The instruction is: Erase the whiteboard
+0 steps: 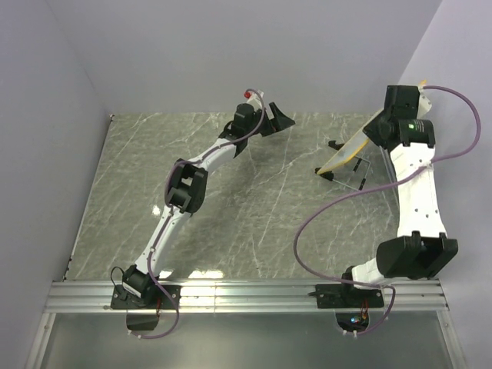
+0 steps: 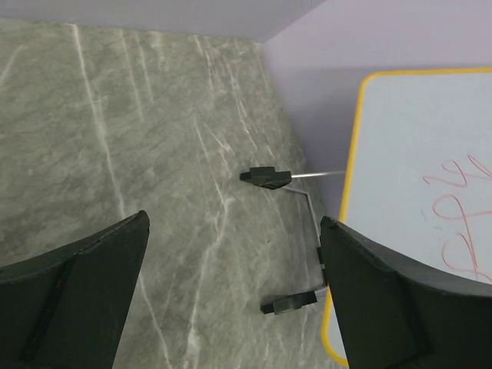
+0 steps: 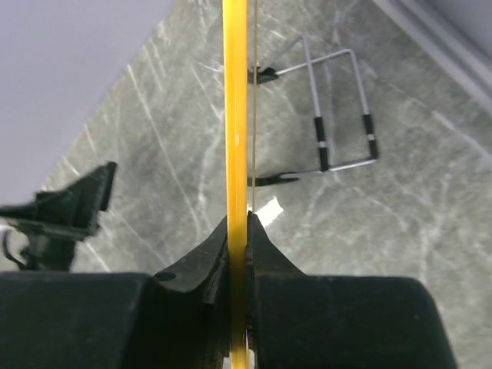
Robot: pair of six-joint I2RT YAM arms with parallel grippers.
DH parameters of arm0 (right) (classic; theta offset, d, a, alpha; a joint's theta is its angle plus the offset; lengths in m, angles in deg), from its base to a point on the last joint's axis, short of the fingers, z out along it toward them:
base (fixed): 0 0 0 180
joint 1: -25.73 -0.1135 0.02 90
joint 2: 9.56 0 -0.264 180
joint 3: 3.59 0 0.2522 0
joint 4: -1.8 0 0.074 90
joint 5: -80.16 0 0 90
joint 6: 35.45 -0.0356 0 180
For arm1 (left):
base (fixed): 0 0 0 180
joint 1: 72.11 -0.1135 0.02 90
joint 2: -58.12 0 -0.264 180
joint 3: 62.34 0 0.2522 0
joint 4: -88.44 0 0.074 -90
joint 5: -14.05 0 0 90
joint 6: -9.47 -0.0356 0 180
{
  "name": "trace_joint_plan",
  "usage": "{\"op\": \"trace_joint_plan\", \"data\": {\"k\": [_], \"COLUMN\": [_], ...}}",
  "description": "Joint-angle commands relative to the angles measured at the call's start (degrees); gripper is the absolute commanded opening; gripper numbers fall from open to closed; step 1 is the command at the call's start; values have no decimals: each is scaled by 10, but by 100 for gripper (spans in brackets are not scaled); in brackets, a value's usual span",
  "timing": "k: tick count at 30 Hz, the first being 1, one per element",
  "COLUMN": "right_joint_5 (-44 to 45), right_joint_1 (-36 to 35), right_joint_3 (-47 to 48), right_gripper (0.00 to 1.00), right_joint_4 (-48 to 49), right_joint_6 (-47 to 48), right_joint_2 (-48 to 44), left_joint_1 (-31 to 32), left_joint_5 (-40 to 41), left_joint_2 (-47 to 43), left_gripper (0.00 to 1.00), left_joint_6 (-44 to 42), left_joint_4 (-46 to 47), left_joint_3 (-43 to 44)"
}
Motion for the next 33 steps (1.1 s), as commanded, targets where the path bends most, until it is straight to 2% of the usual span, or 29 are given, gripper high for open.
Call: {"op": "trace_joint_plan", "data": {"k": [1,5,6,10,17,20,26,28,29,33], "right_joint_5": [19,-11,-51,-112,-140,-150,-214,-217,-209,-120], "right_joint_1": [4,4,3,0,-1,-1,0,-1,-1,-28], "right_joint_3": [-17,-89,-103,-147,-118,-133,-273,-318,-330,-293], "right_gripper": [0,0,0,0,0,0,0,0,0,0], "right_joint_4": [59,90,120,176,193,198,238,242,236,194], "right_joint_6": [59,82,85,88,95,96,75,64,58,69], "right_joint_2": [-60,-78,-79,-77,-58,-55,-76,-102,-112,-166], "left_joint_1": [-1,-2,-2,-3,-3,-3,-7,-13,-17,-20], "left_joint_5": [11,20,22,26,37,42,76,76,77,90], "left_joint_2": [-41,-52,-53,-68,-104,-113,-144,-168,-182,-262], "left_gripper": [99,99,99,99,99,99,99,99,99,99], "left_joint_6": [-19,-22,-22,-24,-37,-42,-71,-75,-77,-103], "left_joint_4": [-10,-32,-36,-60,-89,-101,-169,-171,-157,-105], "left_joint_3": [-8,-16,-17,-30,-51,-60,-88,-109,-148,-258]}}
